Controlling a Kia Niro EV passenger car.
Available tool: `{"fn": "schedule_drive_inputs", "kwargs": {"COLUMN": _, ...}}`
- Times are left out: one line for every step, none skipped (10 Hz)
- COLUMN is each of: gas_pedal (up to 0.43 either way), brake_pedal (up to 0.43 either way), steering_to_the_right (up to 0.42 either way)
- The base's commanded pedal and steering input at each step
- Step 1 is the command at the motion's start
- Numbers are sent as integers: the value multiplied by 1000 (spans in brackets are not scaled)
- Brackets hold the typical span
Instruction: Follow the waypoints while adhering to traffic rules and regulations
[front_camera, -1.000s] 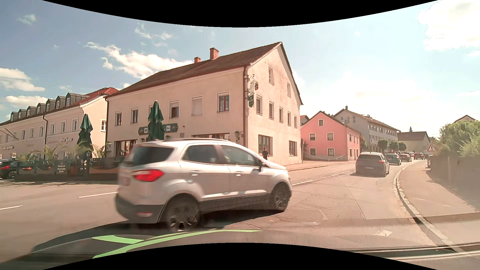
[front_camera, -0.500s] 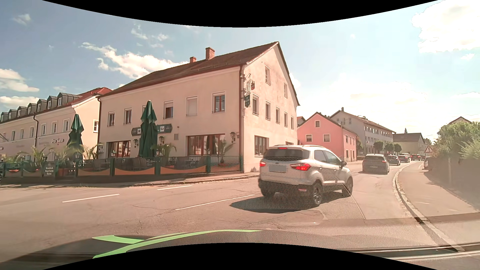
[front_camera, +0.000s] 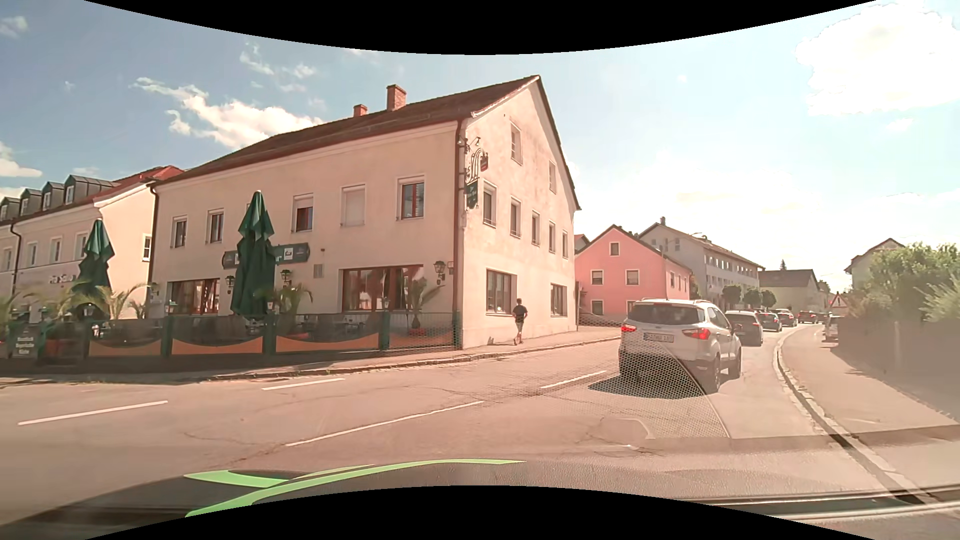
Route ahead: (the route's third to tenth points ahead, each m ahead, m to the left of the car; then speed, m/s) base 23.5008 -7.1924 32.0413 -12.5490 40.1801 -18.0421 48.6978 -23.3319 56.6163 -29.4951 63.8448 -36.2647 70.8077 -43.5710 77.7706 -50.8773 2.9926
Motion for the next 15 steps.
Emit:
{"fn": "schedule_drive_inputs", "kwargs": {"gas_pedal": 429, "brake_pedal": 0, "steering_to_the_right": 287}}
{"fn": "schedule_drive_inputs", "kwargs": {"gas_pedal": 429, "brake_pedal": 0, "steering_to_the_right": 300}}
{"fn": "schedule_drive_inputs", "kwargs": {"gas_pedal": 429, "brake_pedal": 0, "steering_to_the_right": 308}}
{"fn": "schedule_drive_inputs", "kwargs": {"gas_pedal": 421, "brake_pedal": 0, "steering_to_the_right": 312}}
{"fn": "schedule_drive_inputs", "kwargs": {"gas_pedal": 409, "brake_pedal": 0, "steering_to_the_right": 314}}
{"fn": "schedule_drive_inputs", "kwargs": {"gas_pedal": 409, "brake_pedal": 0, "steering_to_the_right": 312}}
{"fn": "schedule_drive_inputs", "kwargs": {"gas_pedal": 398, "brake_pedal": 0, "steering_to_the_right": 306}}
{"fn": "schedule_drive_inputs", "kwargs": {"gas_pedal": 398, "brake_pedal": 0, "steering_to_the_right": 294}}
{"fn": "schedule_drive_inputs", "kwargs": {"gas_pedal": 390, "brake_pedal": 0, "steering_to_the_right": 276}}
{"fn": "schedule_drive_inputs", "kwargs": {"gas_pedal": 370, "brake_pedal": 0, "steering_to_the_right": 252}}
{"fn": "schedule_drive_inputs", "kwargs": {"gas_pedal": 350, "brake_pedal": 0, "steering_to_the_right": 222}}
{"fn": "schedule_drive_inputs", "kwargs": {"gas_pedal": 339, "brake_pedal": 0, "steering_to_the_right": 196}}
{"fn": "schedule_drive_inputs", "kwargs": {"gas_pedal": 319, "brake_pedal": 0, "steering_to_the_right": 179}}
{"fn": "schedule_drive_inputs", "kwargs": {"gas_pedal": 319, "brake_pedal": 0, "steering_to_the_right": 171}}
{"fn": "schedule_drive_inputs", "kwargs": {"gas_pedal": 287, "brake_pedal": 0, "steering_to_the_right": 167}}
